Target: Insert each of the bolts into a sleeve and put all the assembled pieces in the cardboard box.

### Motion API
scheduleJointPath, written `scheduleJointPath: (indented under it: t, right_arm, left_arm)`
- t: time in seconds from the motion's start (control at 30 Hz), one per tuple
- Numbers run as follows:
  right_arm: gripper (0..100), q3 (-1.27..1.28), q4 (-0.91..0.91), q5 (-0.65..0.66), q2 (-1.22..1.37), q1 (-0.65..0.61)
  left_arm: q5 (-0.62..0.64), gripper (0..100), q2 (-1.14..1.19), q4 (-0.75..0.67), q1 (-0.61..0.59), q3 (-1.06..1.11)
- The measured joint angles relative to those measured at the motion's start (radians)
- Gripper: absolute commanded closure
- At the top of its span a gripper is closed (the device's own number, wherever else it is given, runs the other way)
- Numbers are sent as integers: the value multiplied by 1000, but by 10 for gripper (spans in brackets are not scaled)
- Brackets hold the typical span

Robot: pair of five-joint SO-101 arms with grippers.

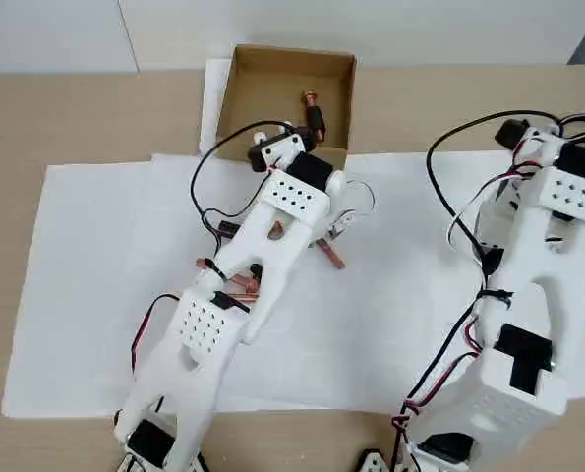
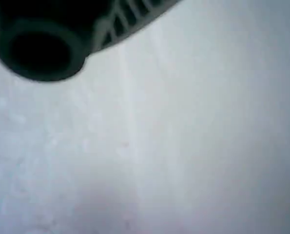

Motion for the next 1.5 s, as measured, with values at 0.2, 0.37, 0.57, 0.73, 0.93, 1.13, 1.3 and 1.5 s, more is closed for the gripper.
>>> scheduleJointPath:
  t: [0.2, 0.37, 0.57, 0.73, 0.93, 1.13, 1.3, 1.5]
  right_arm:
    - [994, 0, 0, 0, 0, 0]
    - [994, 3, 0, 0, 0, 0]
    - [994, 3, 0, 0, 0, 0]
    - [994, 3, 0, 0, 0, 0]
    - [993, 40, -9, 0, 0, 0]
    - [993, 55, -21, 0, 0, 0]
    - [993, 55, -21, 0, 0, 0]
    - [993, 55, -21, 0, 0, 0]
  left_arm:
    - [6, 881, 0, -18, 0, 0]
    - [6, 994, 0, -28, 0, 0]
    - [8, 995, 0, -31, 0, 0]
    - [-23, 995, 2, -29, 15, -37]
    - [-356, 995, 8, 58, 69, -207]
    - [-732, 995, 8, 80, 64, -190]
    - [-937, 987, 12, 80, 66, -94]
    - [-956, 930, 17, 80, 66, -83]
